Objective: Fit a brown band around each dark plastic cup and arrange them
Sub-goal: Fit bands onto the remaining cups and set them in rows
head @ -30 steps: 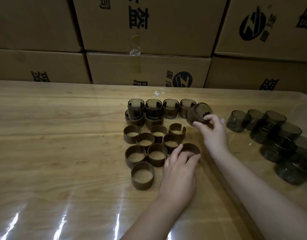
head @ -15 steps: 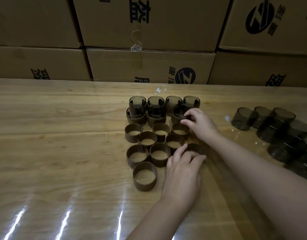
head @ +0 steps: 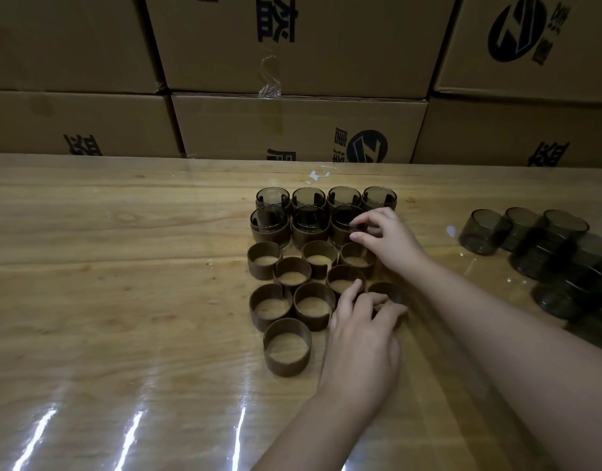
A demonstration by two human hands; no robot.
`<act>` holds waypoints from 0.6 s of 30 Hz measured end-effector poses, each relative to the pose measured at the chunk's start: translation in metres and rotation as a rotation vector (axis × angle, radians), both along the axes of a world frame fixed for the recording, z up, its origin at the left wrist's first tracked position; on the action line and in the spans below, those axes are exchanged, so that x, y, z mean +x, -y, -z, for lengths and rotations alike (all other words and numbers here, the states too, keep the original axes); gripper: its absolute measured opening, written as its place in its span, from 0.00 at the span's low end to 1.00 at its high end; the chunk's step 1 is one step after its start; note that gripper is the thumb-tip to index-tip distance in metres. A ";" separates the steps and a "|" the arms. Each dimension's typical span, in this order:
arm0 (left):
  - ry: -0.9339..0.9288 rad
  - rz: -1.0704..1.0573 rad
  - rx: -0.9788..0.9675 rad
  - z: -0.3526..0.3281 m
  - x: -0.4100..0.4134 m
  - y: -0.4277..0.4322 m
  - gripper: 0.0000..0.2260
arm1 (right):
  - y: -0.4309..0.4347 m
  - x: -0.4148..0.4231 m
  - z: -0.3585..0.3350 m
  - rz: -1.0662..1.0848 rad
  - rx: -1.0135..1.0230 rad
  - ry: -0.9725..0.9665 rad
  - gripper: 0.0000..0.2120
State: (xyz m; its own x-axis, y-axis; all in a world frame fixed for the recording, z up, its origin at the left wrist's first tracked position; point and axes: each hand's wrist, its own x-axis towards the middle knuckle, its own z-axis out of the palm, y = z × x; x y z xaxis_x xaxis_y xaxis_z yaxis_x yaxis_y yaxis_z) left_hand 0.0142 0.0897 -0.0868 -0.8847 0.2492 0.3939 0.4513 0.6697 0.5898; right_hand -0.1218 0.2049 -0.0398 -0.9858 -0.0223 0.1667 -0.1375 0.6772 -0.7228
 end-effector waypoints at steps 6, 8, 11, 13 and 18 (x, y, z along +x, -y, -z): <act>0.041 0.014 0.041 -0.005 0.000 0.003 0.18 | -0.007 0.012 0.010 0.032 -0.186 0.032 0.23; 0.060 0.018 0.038 -0.009 0.001 0.004 0.18 | -0.015 0.022 0.015 0.038 -0.216 0.056 0.23; 0.088 0.033 0.035 -0.015 0.003 0.006 0.17 | -0.038 0.035 0.020 0.055 -0.217 0.091 0.20; 0.107 0.039 0.024 -0.018 0.004 0.007 0.17 | -0.057 0.042 0.019 0.112 -0.159 0.087 0.15; 0.139 0.045 0.035 -0.021 0.006 0.008 0.17 | -0.109 0.045 0.007 0.451 0.137 -0.231 0.09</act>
State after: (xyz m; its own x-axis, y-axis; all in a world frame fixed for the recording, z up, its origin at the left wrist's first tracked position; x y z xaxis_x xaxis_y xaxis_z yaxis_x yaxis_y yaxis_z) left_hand 0.0202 0.0820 -0.0654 -0.9198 0.2777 0.2773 0.3923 0.6284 0.6718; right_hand -0.0765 0.3139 -0.0472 -0.8406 0.3587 0.4059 0.0439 0.7920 -0.6090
